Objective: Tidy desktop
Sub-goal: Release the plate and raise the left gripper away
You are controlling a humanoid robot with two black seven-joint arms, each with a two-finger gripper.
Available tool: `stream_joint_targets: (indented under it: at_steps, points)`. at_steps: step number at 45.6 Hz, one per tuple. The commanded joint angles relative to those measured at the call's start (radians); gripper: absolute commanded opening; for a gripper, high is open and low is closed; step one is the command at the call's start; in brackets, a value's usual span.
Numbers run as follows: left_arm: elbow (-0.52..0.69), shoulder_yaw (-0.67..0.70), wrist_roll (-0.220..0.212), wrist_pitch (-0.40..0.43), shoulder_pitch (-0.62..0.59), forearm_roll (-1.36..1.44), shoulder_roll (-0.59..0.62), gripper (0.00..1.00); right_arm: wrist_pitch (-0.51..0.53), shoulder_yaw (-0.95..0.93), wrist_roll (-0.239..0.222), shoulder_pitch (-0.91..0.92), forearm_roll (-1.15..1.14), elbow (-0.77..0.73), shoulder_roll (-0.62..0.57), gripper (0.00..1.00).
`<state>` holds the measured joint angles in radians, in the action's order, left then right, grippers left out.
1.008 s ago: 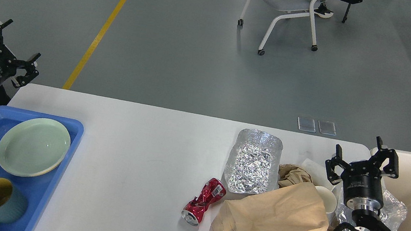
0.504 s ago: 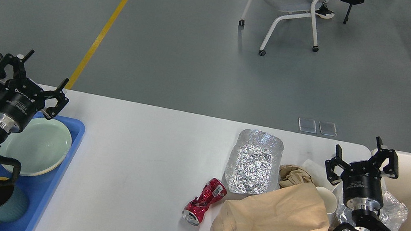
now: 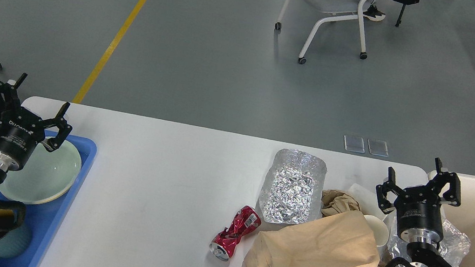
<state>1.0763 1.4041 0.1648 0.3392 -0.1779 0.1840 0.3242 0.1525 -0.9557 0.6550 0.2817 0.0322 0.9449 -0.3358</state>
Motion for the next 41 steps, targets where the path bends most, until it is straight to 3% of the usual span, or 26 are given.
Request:
stream_joint_targets:
  at_steps: [1,41]
  points:
    - [-0.001,-0.005,0.033,0.052,0.000,0.002,-0.028,0.96,0.001,0.000,0.000,-0.001,0.000,0.000,0.000,1.00]
    - [-0.124,0.073,0.025,0.073,-0.060,-0.043,-0.028,0.96,0.001,0.000,0.000,-0.001,0.000,0.000,0.001,1.00]
